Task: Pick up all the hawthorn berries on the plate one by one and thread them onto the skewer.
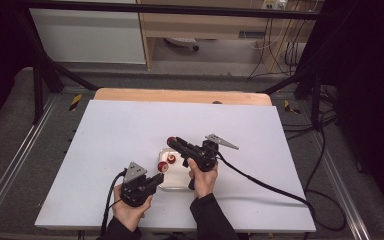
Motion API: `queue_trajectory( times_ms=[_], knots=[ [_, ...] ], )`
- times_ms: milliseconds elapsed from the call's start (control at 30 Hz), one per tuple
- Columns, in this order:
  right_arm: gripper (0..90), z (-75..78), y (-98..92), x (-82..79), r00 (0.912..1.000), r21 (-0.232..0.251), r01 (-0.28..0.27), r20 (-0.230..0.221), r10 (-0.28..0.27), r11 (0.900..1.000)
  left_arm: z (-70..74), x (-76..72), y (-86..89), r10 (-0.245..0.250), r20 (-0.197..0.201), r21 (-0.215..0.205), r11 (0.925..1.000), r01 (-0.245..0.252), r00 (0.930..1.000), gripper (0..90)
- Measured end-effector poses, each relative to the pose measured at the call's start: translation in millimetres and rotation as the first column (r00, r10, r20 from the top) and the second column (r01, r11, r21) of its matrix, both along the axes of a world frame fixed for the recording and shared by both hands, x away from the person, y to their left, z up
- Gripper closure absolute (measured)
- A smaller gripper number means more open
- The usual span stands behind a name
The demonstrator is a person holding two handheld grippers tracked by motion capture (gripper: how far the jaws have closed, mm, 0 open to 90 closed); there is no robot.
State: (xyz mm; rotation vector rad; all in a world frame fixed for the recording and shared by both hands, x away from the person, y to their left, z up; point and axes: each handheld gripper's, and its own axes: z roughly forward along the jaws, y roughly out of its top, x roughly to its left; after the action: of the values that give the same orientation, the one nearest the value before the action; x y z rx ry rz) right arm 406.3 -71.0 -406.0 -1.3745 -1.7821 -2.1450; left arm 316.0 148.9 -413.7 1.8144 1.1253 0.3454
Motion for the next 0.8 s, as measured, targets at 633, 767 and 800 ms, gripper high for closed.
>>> queue_trajectory(
  times_ms=[633,767,800],
  knots=[
    [63.5,-3.5,1.9,0.5,0.9968,0.084,0.008,-0.080,-0.001,0.996,-3.5,-2.0,-5.5,0.050,0.047,-0.042,0.9980,-0.048,0.9976,88.4],
    [63.5,-6.0,2.3,0.6,0.9961,0.092,0.011,-0.089,-0.003,0.996,-4.1,-3.9,-3.0,0.058,0.055,-0.047,0.9973,-0.056,0.9968,88.5],
    [63.4,-6.9,2.7,0.7,0.9964,0.091,0.013,-0.085,-0.006,0.996,-4.4,-4.2,-2.5,0.057,0.051,-0.045,0.9975,-0.055,0.9971,88.4]
  ],
)
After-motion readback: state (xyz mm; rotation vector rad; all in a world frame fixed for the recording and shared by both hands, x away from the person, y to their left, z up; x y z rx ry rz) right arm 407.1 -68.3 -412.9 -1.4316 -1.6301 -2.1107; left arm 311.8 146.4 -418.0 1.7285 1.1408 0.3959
